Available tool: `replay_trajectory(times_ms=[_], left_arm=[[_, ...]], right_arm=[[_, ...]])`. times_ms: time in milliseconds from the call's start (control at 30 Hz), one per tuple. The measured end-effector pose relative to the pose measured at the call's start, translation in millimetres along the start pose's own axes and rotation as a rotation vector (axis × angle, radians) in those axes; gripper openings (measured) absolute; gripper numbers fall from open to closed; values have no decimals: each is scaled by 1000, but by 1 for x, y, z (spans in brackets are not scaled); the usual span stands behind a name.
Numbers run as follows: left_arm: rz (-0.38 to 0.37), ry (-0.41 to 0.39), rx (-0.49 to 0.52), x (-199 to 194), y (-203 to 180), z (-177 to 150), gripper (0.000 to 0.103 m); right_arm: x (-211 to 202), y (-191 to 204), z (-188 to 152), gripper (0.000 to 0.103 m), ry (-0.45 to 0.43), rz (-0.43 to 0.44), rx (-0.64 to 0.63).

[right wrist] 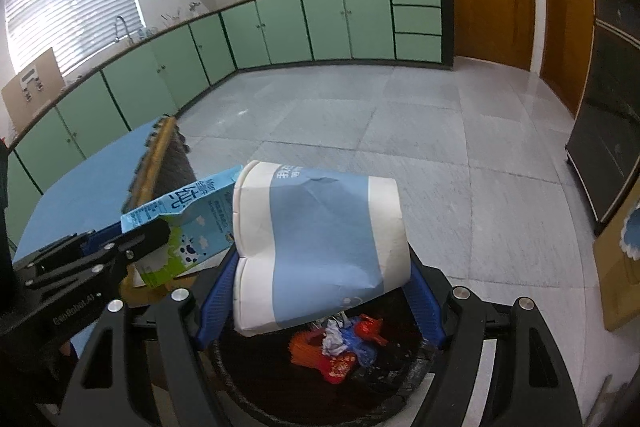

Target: Collect trash

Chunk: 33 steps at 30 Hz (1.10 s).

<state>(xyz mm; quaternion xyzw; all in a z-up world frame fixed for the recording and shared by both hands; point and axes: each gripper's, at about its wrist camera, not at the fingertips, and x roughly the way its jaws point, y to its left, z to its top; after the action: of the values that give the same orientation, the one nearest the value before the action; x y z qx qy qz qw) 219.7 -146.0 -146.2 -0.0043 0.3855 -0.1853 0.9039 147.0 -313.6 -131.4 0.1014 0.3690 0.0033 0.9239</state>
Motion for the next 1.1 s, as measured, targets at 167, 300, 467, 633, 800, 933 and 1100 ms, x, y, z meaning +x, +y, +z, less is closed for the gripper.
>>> replay_trajectory(times_ms=[167, 300, 467, 633, 800, 933, 1100], left_arm=[[-2, 29, 1, 13, -5, 1, 37], [-15, 36, -5, 13, -4, 3, 44], [-11, 19, -10, 8, -1, 9, 53], [-1, -10, -32, -9, 6, 14, 69], [9, -44, -45, -37, 20, 16, 75], [26, -78, -56, -68, 36, 12, 78], [65, -119, -65, -106, 59, 3, 79]], right_arm=[[13, -9, -5, 78, 23, -9, -4], [18, -13, -3, 82, 33, -16, -8], [13, -17, -3, 91, 15, -41, 9], [1, -17, 2, 97, 4, -47, 40], [-22, -12, 7, 97, -35, -21, 84], [-40, 0, 8, 97, -70, -6, 76], [-65, 27, 11, 97, -116, 35, 39]])
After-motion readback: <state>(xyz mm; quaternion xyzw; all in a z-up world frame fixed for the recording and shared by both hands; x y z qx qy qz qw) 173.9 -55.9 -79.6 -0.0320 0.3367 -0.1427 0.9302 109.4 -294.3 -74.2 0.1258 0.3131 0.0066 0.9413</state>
